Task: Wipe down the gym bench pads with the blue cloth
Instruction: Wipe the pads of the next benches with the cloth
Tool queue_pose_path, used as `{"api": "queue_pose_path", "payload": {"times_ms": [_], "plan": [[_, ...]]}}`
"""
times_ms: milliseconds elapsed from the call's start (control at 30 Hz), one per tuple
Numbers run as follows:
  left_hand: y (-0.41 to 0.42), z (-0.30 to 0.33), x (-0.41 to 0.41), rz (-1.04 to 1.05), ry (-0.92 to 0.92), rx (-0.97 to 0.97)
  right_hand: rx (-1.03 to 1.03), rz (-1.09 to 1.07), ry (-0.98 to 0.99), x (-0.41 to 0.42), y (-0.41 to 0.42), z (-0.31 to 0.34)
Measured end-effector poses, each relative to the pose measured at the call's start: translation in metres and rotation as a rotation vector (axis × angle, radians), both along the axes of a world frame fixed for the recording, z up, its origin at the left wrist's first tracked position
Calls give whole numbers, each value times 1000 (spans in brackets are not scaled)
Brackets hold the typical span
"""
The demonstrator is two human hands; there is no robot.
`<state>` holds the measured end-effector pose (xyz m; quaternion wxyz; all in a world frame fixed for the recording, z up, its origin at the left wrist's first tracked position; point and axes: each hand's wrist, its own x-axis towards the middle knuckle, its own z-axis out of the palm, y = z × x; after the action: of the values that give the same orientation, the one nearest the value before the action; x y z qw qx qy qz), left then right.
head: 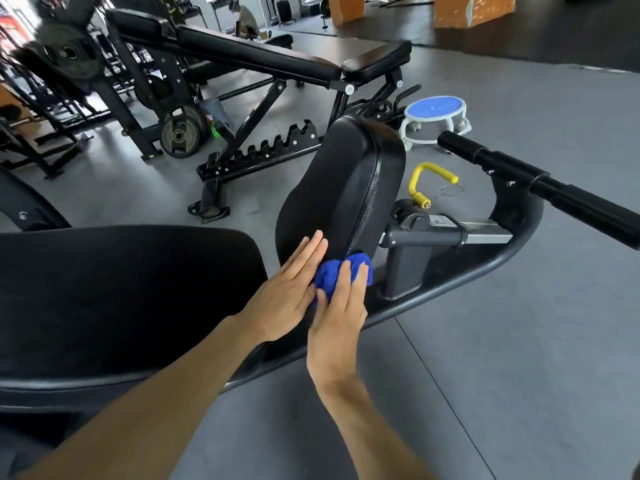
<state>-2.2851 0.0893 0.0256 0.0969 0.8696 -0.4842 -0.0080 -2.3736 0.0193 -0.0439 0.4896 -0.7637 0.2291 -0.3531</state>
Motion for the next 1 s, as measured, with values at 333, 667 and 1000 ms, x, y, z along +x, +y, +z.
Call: {"api": "queue_pose_path", "payload": {"times_ms": [333,667,1000], "plan": [[31,-1,-13,16,-53,157,-118,-248,4,39,-31,36],[39,-9,-17,39,-49,163,-113,-207,-32,30,-37,35],[55,-25,-14,-12,-81,154,-33,-114,-211,21,22,-23]]}}
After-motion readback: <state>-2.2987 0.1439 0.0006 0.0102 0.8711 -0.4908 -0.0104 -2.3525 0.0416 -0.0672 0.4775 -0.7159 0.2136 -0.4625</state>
